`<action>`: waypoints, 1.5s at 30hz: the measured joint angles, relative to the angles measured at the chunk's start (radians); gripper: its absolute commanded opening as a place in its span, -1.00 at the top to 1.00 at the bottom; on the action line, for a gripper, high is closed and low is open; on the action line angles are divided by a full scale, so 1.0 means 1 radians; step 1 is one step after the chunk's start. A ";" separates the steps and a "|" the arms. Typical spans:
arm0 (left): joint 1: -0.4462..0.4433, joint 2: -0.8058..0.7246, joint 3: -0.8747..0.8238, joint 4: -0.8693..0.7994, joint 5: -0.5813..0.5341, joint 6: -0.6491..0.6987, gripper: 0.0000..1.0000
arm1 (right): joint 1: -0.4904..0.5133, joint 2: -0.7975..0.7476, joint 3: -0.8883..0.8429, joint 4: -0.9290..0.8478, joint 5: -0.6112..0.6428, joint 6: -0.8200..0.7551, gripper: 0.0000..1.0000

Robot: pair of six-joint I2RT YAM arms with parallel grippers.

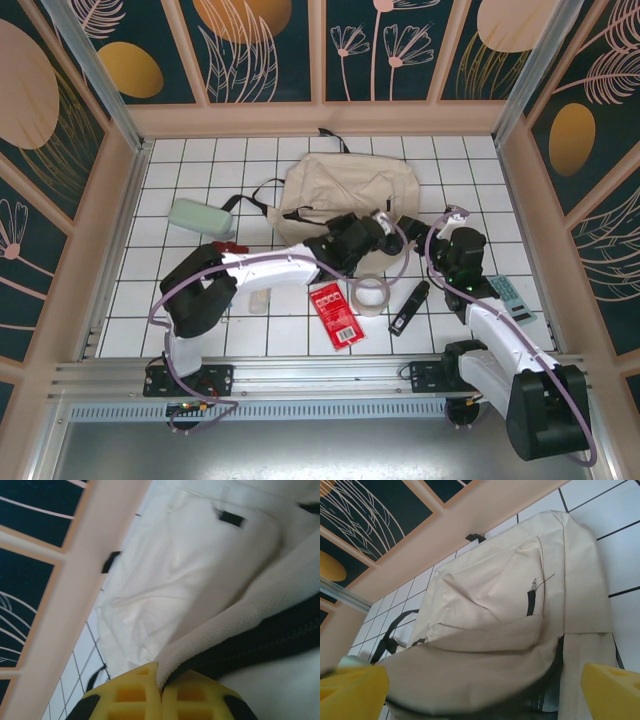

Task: Pack the student bag
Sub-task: Open the student bag at the top-center of the table, then adjust the student bag at the top-center of the table.

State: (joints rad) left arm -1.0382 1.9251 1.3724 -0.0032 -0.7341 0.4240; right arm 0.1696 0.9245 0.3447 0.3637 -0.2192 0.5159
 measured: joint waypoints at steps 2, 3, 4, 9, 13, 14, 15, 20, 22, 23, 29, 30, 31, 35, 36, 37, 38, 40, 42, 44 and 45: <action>0.042 0.012 0.068 -0.003 -0.002 -0.012 1.00 | 0.000 0.017 0.000 0.000 -0.008 0.000 -0.98; 0.064 0.020 0.106 -0.007 -0.006 -0.019 1.00 | 0.000 0.027 0.000 0.000 -0.012 0.000 -0.98; 0.084 0.031 0.144 -0.010 -0.011 -0.027 1.00 | 0.000 0.039 0.000 0.000 -0.017 0.000 -0.98; 0.160 0.111 0.337 -0.048 -0.062 -0.067 1.00 | -0.001 0.114 0.005 0.000 -0.038 0.000 -0.98; 0.202 0.173 0.476 -0.106 -0.113 -0.111 1.00 | -0.002 0.188 0.029 -0.001 -0.059 0.000 -0.98; 0.211 0.183 0.507 -0.124 -0.121 -0.121 1.00 | -0.002 0.203 0.039 -0.001 -0.064 -0.001 -0.98; 0.221 0.194 0.541 -0.140 -0.132 -0.132 1.00 | -0.002 0.219 0.049 -0.001 -0.069 -0.001 -0.98; 0.263 0.245 0.723 -0.204 -0.177 -0.165 1.00 | 0.003 0.328 0.148 -0.001 -0.090 -0.005 -0.97; 0.271 0.256 0.774 -0.229 -0.188 -0.178 1.00 | 0.014 0.400 0.216 0.002 -0.098 -0.006 -0.98; 0.272 0.258 0.787 -0.242 -0.191 -0.185 1.00 | 0.022 0.432 0.245 0.003 -0.100 -0.007 -0.98; 0.272 0.259 0.801 -0.335 -0.183 -0.252 1.00 | 0.088 0.683 0.475 0.002 -0.119 -0.013 -0.98; 0.272 0.259 0.800 -0.349 -0.181 -0.263 1.00 | 0.093 0.724 0.512 -0.004 -0.119 -0.013 -0.98; 0.272 0.259 0.797 -0.358 -0.178 -0.274 1.00 | 0.097 0.763 0.547 -0.008 -0.118 -0.013 -0.98; 0.272 0.259 0.786 -0.388 -0.161 -0.307 1.00 | 0.097 0.872 0.644 -0.045 -0.100 -0.014 -0.98; 0.272 0.258 0.786 -0.397 -0.156 -0.314 1.00 | 0.097 0.898 0.671 -0.063 -0.091 -0.018 -0.98; 0.272 0.258 0.786 -0.402 -0.154 -0.319 1.00 | 0.097 0.917 0.694 -0.079 -0.082 -0.020 -0.98; 0.272 0.258 0.786 -0.410 -0.150 -0.325 1.00 | 0.097 0.941 0.723 -0.102 -0.068 -0.028 -0.98; 0.272 0.258 0.795 -0.435 -0.134 -0.340 1.00 | 0.092 0.984 0.787 -0.147 -0.038 -0.041 -0.98; 0.272 0.258 0.812 -0.460 -0.111 -0.355 1.00 | 0.080 1.029 0.862 -0.190 -0.006 -0.056 -0.98; 0.270 0.257 0.827 -0.476 -0.090 -0.367 1.00 | 0.063 1.065 0.928 -0.218 0.017 -0.067 -0.98; 0.268 0.256 0.831 -0.484 -0.080 -0.374 1.00 | 0.053 1.079 0.957 -0.234 0.023 -0.072 -0.98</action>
State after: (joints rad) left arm -0.7704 2.1815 2.2032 -0.4870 -0.8143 0.0498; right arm 0.2230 2.0037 1.3018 0.1299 -0.1963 0.4438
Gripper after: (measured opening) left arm 0.064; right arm 0.989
